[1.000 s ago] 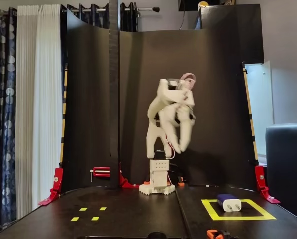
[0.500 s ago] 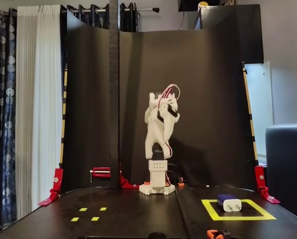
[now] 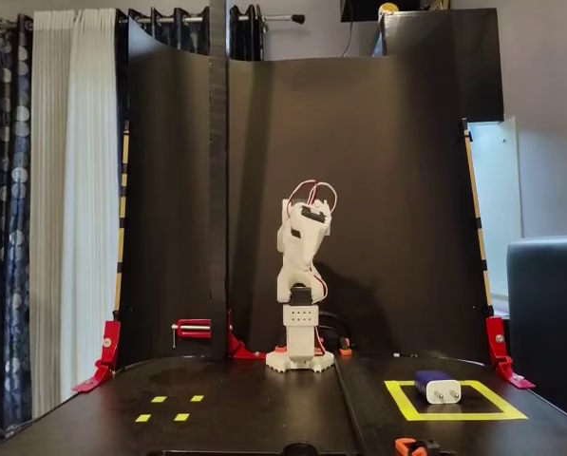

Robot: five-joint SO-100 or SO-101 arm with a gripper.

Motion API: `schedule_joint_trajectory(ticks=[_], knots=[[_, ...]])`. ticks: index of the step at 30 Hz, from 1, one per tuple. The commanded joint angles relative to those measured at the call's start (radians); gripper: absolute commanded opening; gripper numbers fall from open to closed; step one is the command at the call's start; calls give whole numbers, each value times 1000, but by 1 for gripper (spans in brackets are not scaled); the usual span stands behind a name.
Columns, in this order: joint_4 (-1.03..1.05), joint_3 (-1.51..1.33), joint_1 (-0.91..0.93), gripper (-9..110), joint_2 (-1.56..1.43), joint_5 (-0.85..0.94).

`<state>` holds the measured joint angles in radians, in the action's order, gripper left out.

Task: Grasp a block and put it in the designated area.

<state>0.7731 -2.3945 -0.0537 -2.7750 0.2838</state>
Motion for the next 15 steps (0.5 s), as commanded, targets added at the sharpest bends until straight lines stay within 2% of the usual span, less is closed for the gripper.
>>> schedule_joint_trajectory(ticks=[1, 15], knots=[[-15, -61, 6, 0, -94, -52], [-95, -413, 8, 0, -387, -196]])
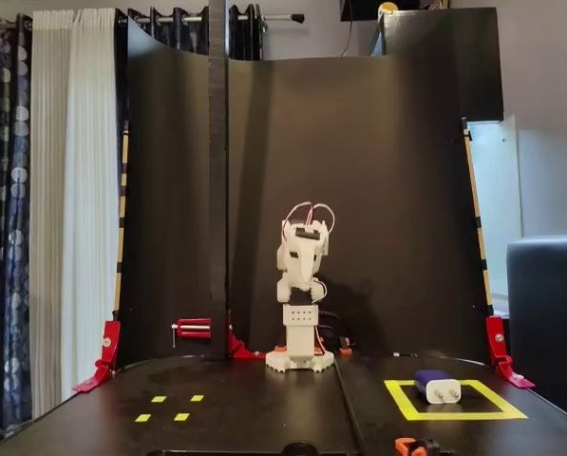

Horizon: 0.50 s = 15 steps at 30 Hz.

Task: Grasp a block and put it in the designated area.

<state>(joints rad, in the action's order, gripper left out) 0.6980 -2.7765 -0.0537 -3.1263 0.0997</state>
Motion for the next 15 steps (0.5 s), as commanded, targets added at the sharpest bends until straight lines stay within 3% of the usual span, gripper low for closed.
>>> schedule_joint_trajectory(ticks=[1, 15], knots=[[-20, -52, 8, 0, -54, -14], [-187, -337, 46, 0, -149, -2]])
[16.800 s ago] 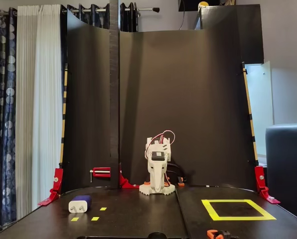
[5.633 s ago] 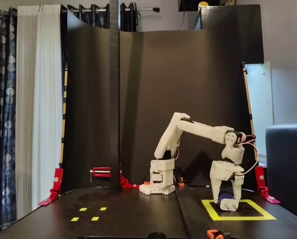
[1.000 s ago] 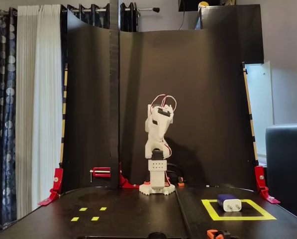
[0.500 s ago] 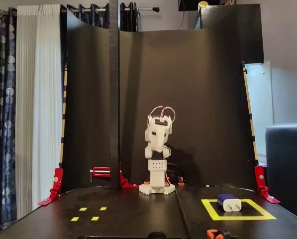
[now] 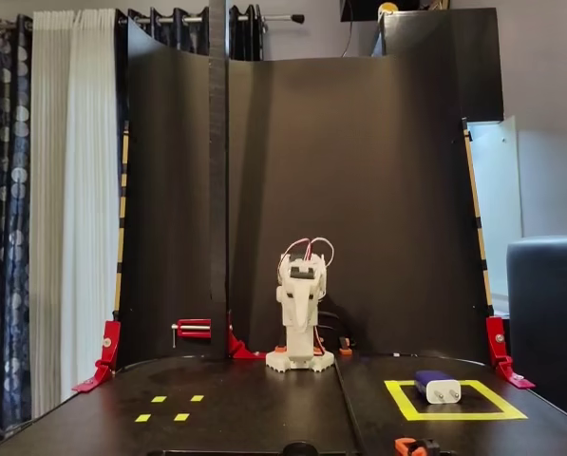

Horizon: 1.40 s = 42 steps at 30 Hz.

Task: Grasp a block and put it in the designated area.

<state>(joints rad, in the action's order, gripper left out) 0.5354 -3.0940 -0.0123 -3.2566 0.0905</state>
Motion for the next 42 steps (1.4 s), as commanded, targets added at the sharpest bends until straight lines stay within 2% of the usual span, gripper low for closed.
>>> schedule_joint_trajectory(ticks=[1, 25, 42], knots=[[-26, -34, 5, 0, -25, 11], [215, -48, -18, 0, -54, 14], [227, -48, -14, 0, -54, 14]])
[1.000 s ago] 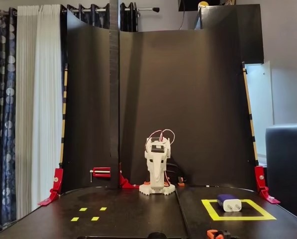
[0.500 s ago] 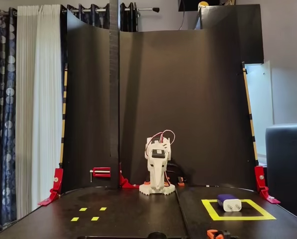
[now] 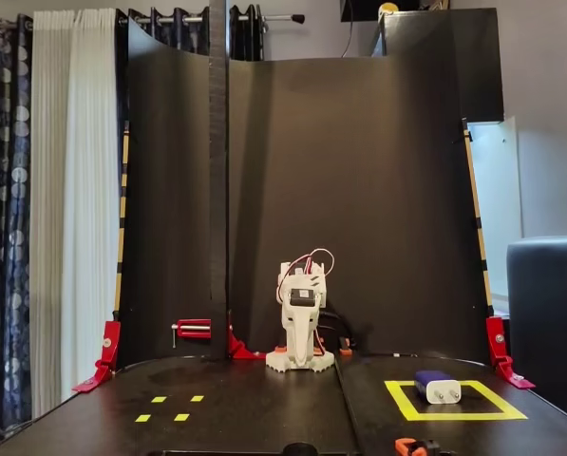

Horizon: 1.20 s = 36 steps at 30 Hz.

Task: Grasp a block and put it in the designated area.

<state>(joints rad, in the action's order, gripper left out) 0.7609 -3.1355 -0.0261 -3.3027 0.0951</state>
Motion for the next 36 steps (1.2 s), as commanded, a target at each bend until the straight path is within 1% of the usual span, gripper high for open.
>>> schedule_joint_trajectory(ticks=[1, 36], knots=[[2, -6, 0, 0, -8, 8], [3, -6, 15, 0, -8, -25]])
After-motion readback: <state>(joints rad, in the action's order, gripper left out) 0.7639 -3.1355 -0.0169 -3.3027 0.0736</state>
